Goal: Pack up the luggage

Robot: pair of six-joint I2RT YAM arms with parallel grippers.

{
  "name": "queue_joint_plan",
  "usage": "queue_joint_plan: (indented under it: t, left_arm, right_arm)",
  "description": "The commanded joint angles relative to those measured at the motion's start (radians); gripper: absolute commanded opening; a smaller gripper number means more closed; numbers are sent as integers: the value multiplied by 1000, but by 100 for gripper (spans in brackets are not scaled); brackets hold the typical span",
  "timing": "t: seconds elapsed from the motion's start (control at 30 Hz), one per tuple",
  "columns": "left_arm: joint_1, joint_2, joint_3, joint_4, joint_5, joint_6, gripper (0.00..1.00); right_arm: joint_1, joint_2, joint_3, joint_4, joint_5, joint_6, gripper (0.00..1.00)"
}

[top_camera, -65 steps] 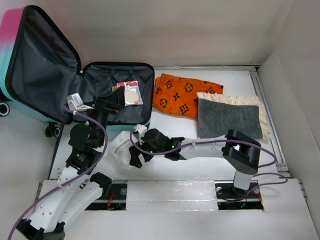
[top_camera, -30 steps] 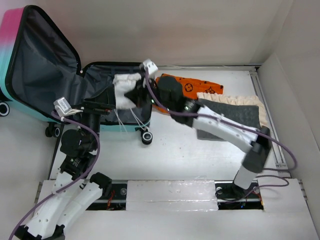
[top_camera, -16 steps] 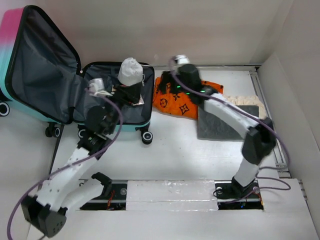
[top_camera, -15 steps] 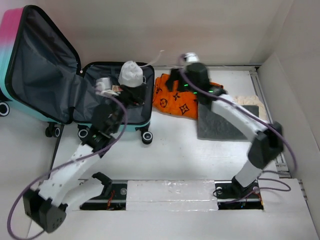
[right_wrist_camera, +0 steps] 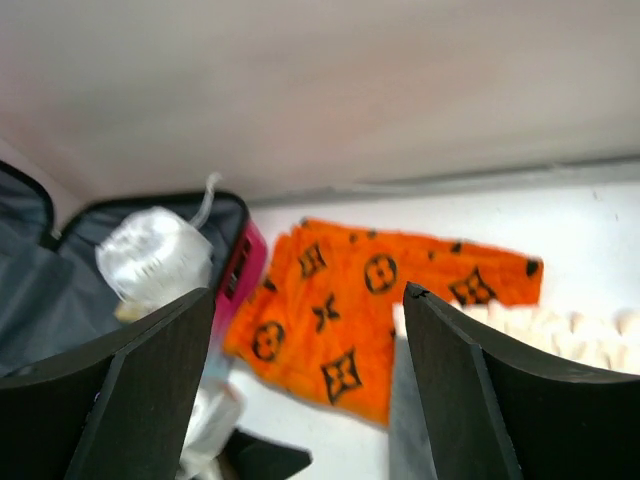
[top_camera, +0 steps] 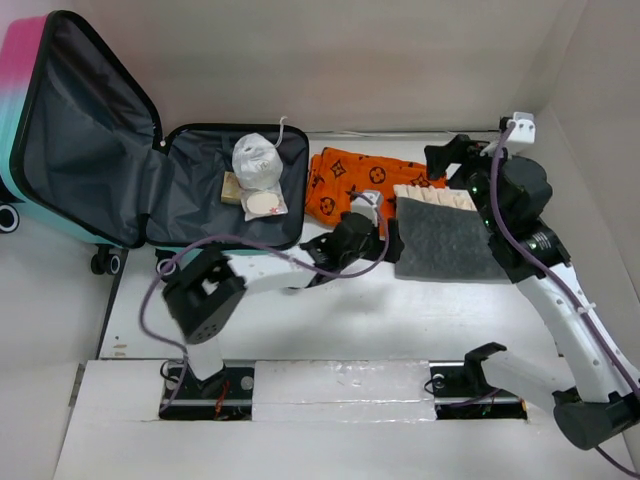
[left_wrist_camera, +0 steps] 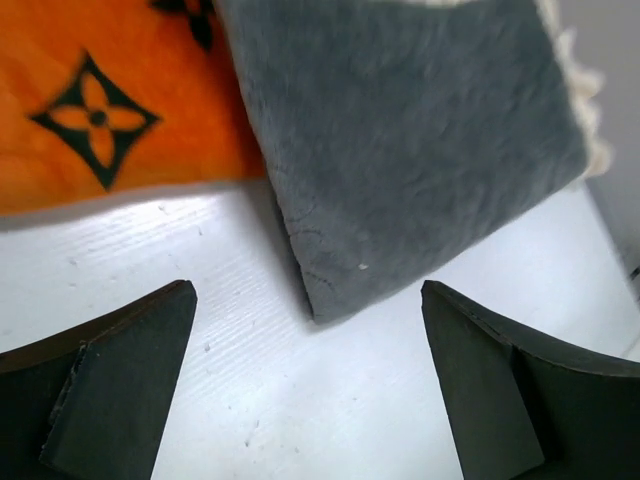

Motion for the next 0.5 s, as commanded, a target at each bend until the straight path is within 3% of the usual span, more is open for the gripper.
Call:
queue_joint_plan:
  t: [0.0,0.47]
  left_arm:
    - [13,123,122,1,121,-16,93]
    - [53,507,400,-36,323,-64,90]
  right_arm:
    - [-11,-2,-37,-35,-3,-17,82]
    - [-11,-21,-103,-14,-58,-17,82]
